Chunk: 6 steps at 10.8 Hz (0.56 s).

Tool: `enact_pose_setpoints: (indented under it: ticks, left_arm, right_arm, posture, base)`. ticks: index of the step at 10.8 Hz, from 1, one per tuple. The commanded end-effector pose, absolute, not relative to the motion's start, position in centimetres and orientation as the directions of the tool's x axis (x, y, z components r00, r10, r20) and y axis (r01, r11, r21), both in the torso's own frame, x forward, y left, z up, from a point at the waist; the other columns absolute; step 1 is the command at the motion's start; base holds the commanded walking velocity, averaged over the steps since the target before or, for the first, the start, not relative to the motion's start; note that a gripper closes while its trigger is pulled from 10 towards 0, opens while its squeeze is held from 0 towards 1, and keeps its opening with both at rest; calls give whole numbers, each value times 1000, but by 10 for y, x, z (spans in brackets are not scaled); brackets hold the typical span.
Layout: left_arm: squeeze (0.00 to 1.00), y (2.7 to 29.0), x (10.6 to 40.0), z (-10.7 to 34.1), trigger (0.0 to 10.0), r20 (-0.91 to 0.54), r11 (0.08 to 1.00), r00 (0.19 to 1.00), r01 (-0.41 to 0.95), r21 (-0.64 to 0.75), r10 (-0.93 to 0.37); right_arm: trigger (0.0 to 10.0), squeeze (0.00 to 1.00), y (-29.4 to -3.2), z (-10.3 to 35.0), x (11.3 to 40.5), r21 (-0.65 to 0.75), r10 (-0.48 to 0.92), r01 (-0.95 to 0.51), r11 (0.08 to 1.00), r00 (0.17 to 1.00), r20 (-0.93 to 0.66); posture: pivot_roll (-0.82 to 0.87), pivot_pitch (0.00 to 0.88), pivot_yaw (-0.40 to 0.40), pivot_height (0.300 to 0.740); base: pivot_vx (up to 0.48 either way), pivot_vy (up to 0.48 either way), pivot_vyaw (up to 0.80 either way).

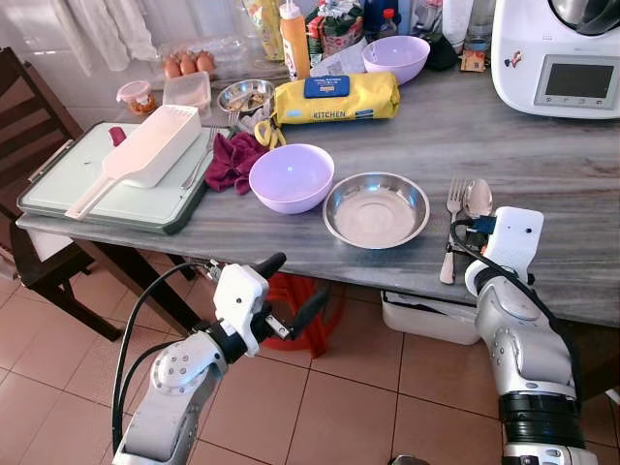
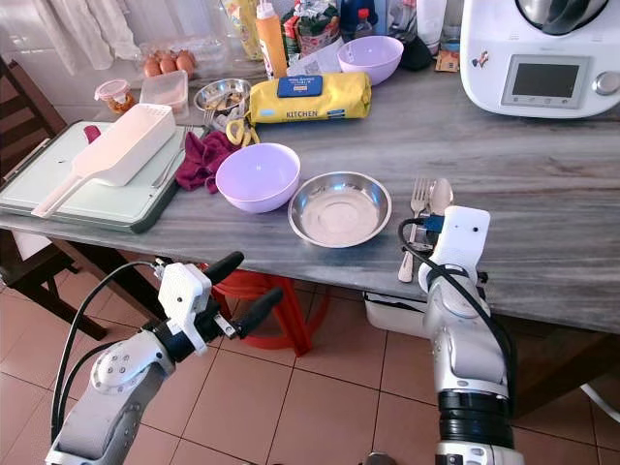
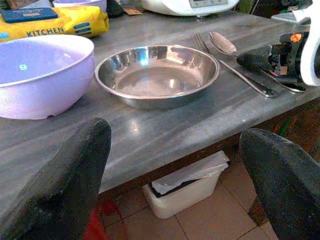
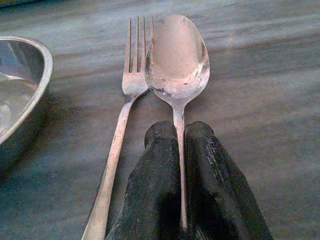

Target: Setting the table

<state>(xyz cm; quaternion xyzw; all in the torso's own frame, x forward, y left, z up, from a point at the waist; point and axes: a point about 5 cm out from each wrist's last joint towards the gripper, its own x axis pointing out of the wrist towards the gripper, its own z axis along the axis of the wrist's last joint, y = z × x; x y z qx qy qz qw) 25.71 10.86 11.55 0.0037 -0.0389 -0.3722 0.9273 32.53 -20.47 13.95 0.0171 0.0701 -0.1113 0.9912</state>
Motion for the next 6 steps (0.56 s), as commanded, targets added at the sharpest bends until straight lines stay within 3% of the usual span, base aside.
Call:
enact_pose_setpoints:
  ticks: [1,6]
  left_arm:
    - [0,113,257,112,10000,52,727,725,686,41,-687]
    - [0,115,257,110,10000,47,734,733,678,41,-679]
  right_arm:
    - [10000,0,-207,127,323,10,-237,243,970,952,-193]
    - [10000,0,-212,128,327,16,-245,252,967,951,-191]
  posture:
    - [-99,126,163,740]
    - [-97,124,160,740]
  base:
    - [0,0,0]
    - [0,0,0]
